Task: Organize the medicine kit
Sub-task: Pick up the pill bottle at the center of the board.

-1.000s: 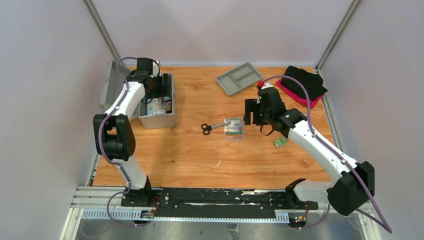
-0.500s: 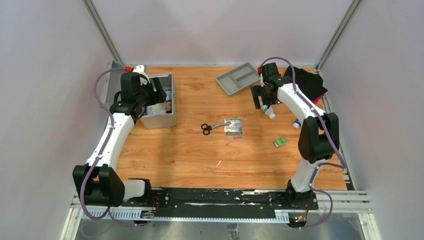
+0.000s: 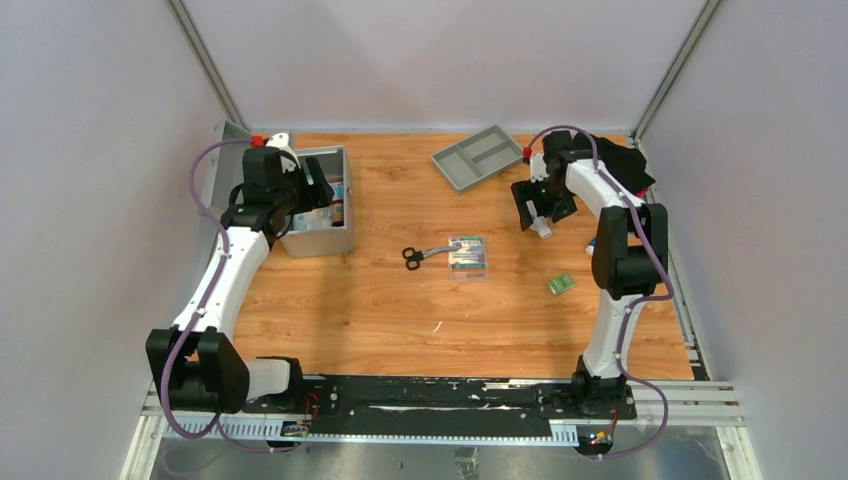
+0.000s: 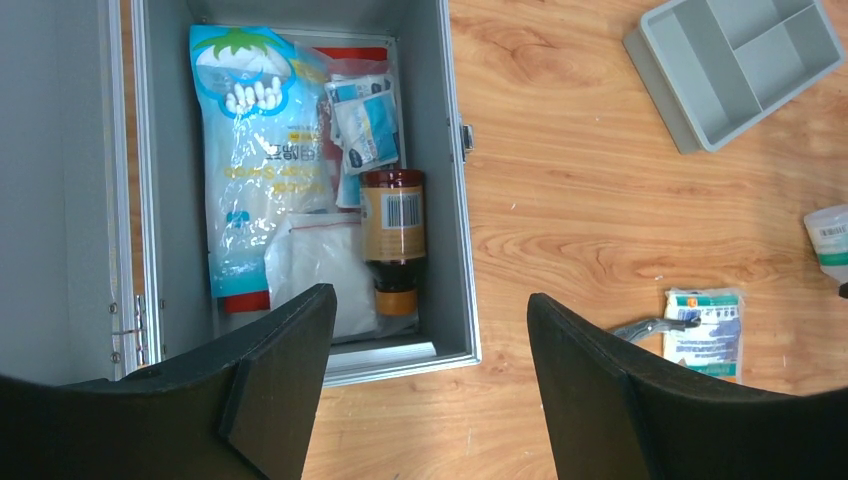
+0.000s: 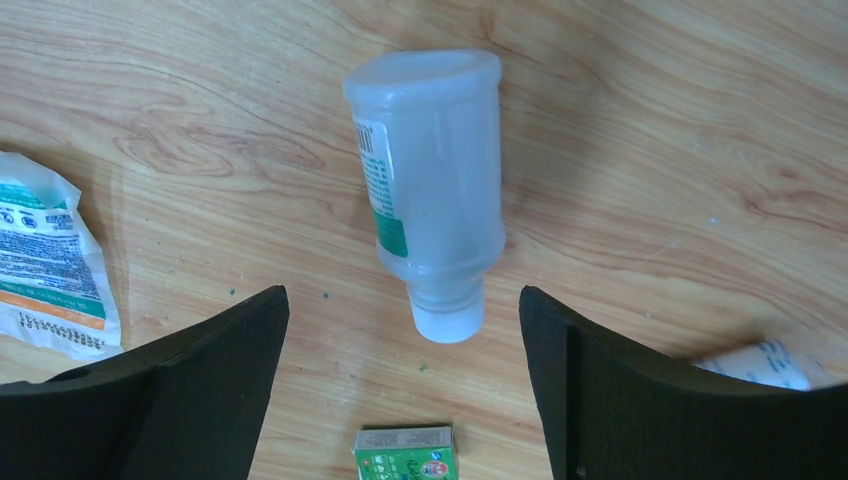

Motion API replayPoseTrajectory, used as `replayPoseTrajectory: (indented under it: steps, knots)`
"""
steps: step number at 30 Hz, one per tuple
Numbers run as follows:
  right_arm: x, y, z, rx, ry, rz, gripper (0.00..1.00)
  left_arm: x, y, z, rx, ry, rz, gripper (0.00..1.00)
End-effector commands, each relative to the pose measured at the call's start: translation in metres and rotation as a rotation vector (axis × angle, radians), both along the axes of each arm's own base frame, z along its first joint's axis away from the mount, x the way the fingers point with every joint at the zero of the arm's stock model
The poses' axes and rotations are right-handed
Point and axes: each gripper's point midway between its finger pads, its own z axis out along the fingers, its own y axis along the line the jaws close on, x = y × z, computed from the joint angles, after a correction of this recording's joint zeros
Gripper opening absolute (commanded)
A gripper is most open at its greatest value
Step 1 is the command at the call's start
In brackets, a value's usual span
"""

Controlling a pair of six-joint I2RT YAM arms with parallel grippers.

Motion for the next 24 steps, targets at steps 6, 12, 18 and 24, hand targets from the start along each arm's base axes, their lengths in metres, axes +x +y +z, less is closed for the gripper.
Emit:
replayPoseTrajectory:
  steps: [6, 12, 18, 24]
  knots:
    - [-0.001, -0.003, -0.029, 0.009, 0.067, -0.017, 0.85, 0.004, 0.0, 0.012, -0.006, -0.045, -0.008, 0.76]
    - [-0.007, -0.009, -0.036, -0.023, 0.078, -0.038, 0.75, 0.004, -0.003, 0.011, -0.013, -0.04, -0.022, 0.76]
    - [-0.008, -0.008, -0.042, -0.009, 0.077, -0.055, 0.42, 0.004, -0.004, 0.011, -0.015, -0.041, -0.028, 0.76]
    - [-0.012, 0.003, -0.03, 0.044, 0.044, -0.064, 0.18, 0.004, -0.012, 0.014, -0.05, -0.056, -0.058, 0.76]
